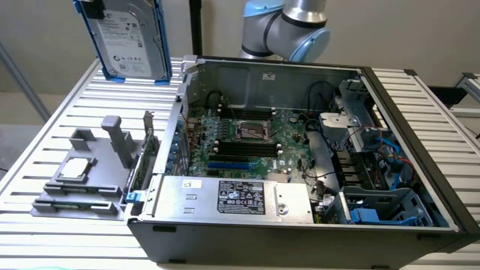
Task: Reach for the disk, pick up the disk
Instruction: 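Pick up the disk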
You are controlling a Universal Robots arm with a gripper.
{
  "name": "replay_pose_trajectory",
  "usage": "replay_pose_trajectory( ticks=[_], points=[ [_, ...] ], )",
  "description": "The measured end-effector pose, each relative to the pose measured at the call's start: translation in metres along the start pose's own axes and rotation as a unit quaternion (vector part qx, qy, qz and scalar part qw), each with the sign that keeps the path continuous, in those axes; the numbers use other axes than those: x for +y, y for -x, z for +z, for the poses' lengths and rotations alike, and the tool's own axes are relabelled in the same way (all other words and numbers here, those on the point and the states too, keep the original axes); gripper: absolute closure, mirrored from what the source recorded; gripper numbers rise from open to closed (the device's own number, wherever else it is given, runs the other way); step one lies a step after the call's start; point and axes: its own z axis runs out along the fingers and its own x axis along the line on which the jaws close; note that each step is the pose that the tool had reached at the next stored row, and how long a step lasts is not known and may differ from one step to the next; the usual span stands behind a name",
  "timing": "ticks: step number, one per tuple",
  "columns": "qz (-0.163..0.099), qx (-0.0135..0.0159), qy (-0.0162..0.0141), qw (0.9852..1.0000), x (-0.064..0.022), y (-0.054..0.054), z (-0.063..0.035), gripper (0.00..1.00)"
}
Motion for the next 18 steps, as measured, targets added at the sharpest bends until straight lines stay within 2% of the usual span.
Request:
replay_pose_trajectory(
  ticks=[18],
  points=[
    [0.0,-0.0008,0.0006,1.0,-0.0824,-0.015,-0.0049,0.67]
  ],
)
